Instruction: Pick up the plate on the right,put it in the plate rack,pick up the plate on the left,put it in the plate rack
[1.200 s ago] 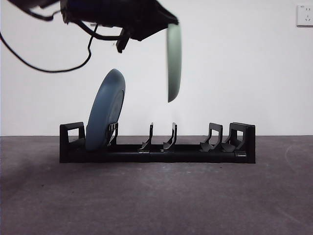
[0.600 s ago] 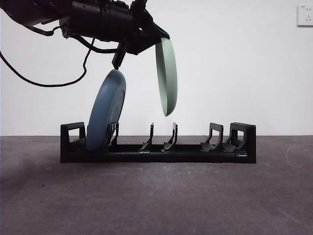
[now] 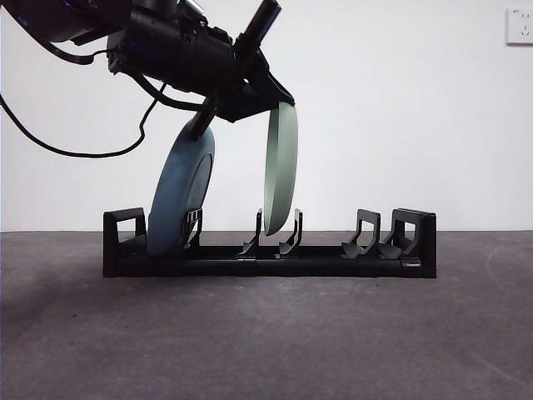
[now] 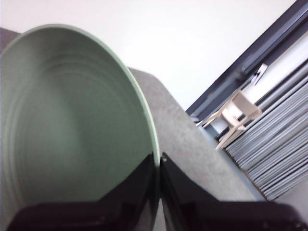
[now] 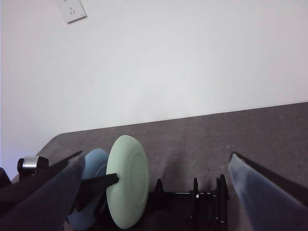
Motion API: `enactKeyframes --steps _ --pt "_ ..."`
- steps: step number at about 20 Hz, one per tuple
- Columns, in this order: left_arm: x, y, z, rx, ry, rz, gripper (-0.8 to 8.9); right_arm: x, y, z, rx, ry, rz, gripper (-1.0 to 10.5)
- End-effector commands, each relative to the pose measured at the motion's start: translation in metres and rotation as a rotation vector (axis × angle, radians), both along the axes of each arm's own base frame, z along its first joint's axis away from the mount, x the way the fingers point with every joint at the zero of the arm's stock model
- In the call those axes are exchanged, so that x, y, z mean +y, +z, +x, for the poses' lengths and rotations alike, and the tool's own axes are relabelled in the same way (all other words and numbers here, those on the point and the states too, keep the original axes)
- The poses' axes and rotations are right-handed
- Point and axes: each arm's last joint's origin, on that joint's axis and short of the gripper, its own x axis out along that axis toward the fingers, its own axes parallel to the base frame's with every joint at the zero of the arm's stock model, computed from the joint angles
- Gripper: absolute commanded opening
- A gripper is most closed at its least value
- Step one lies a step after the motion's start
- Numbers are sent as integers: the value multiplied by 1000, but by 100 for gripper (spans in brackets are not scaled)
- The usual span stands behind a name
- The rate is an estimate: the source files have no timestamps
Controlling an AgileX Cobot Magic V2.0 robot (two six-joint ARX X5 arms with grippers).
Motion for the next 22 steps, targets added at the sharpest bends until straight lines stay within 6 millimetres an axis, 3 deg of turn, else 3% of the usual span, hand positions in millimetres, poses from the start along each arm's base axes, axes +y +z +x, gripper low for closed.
enactKeyframes --steps 1,8,11,18,22 --pt "-2 -1 -2 -31 -6 31 -3 0 1 0 -12 -1 -5 501" --pt "-4 -3 -3 -14 -13 42 16 0 1 1 -10 -1 -5 501" --pt "-4 -3 -3 -10 -13 44 128 0 1 1 -10 0 -5 501" --pt "-4 -7 -4 19 -10 64 149 0 1 1 -9 5 -5 501" --pt "-4 -6 -4 -1 -19 77 230 0 0 1 -5 5 -7 500"
